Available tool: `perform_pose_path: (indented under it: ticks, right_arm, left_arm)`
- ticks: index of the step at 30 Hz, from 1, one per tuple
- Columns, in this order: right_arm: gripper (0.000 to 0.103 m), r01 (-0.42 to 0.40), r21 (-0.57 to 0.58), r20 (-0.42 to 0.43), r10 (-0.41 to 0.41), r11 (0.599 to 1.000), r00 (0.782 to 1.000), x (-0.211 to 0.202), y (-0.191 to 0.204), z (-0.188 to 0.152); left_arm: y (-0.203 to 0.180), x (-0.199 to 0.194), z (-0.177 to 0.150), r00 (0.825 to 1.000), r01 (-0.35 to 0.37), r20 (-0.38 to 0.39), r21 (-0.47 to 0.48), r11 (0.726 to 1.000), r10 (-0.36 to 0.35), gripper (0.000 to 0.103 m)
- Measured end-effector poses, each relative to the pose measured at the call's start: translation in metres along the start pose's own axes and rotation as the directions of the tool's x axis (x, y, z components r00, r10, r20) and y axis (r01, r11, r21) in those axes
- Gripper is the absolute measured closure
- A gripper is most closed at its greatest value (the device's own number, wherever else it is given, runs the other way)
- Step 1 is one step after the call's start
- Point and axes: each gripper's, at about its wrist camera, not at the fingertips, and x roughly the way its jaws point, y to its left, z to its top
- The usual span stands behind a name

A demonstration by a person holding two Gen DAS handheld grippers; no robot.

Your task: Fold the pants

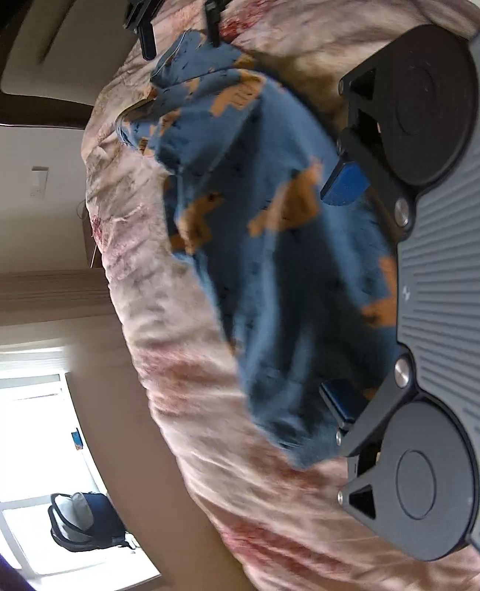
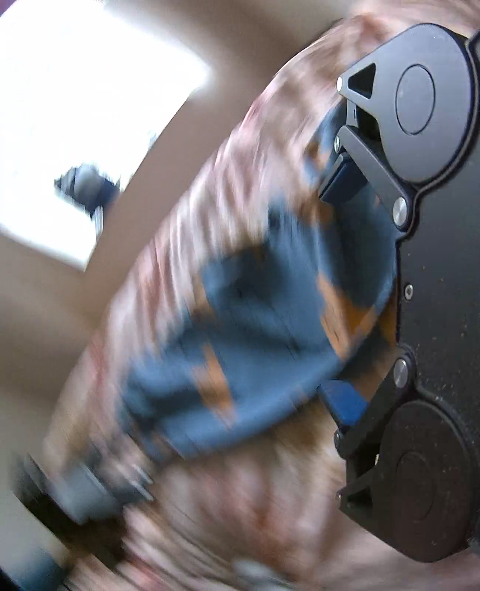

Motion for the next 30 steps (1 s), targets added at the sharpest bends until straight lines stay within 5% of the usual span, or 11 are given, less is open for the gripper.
perform_pose_path:
  ticks: [3,6,8,11,14,16,18,19,22,24,30]
  right_arm:
    - [0.001,0.119,0.33,0.007,-0.129,0.936,0.992,0.007,-0.047,-0.015]
    - [0.001,0.148,0.614,0.008,-0.194,0.775,0.981,0.015,-0.1,-0.045]
    - [0.001,0.124,0.721,0.046,-0.226,0.682,0.973,0.019,-0.132,-0.072]
    - [0.001,0.071,0.764,0.107,-0.234,0.642,0.966,0.023,-0.164,-0.101]
    - [0.001,0.094,0.793,0.124,-0.311,0.602,0.942,0.028,-0.185,-0.121]
    - [0.001,0.075,0.81,0.145,-0.322,0.582,0.936,0.034,-0.197,-0.128]
    - [0.001,0.029,0.802,0.194,-0.306,0.597,0.932,0.04,-0.205,-0.129]
    - [0.001,0.019,0.79,0.208,-0.296,0.613,0.932,0.042,-0.207,-0.128]
    - [0.001,-0.021,0.77,0.234,-0.251,0.637,0.939,0.054,-0.211,-0.127]
    - [0.001,-0.014,0.777,0.22,-0.251,0.629,0.943,0.057,-0.213,-0.127]
    - [0.001,-0.03,0.826,0.194,-0.232,0.563,0.953,0.064,-0.227,-0.141]
  left_arm:
    - [-0.03,0.007,0.04,0.999,-0.004,-0.033,0.076,0.997,0.006,0.0]
    - [-0.078,0.019,0.078,0.999,0.033,-0.037,0.206,0.978,-0.026,0.0]
    - [-0.113,0.028,0.093,0.998,0.057,-0.02,0.278,0.959,-0.054,0.0]
    - [-0.176,0.049,0.102,0.992,0.105,0.021,0.397,0.912,-0.123,0.0]
    - [-0.238,0.07,0.091,0.986,0.059,0.097,0.557,0.829,-0.135,0.0]
    - [-0.27,0.079,0.081,0.984,0.002,0.128,0.688,0.726,-0.124,0.0]
    - [-0.29,0.086,0.074,0.98,-0.047,0.16,0.768,0.639,-0.119,0.0]
    - [-0.296,0.09,0.075,0.98,-0.05,0.16,0.776,0.629,-0.12,0.0]
    - [-0.294,0.101,0.087,0.985,0.024,0.1,0.719,0.695,-0.138,0.003]
    - [-0.291,0.11,0.093,0.989,0.056,0.063,0.686,0.725,-0.137,0.016]
    - [-0.286,0.124,0.105,0.99,0.128,-0.032,0.637,0.76,-0.139,0.048]
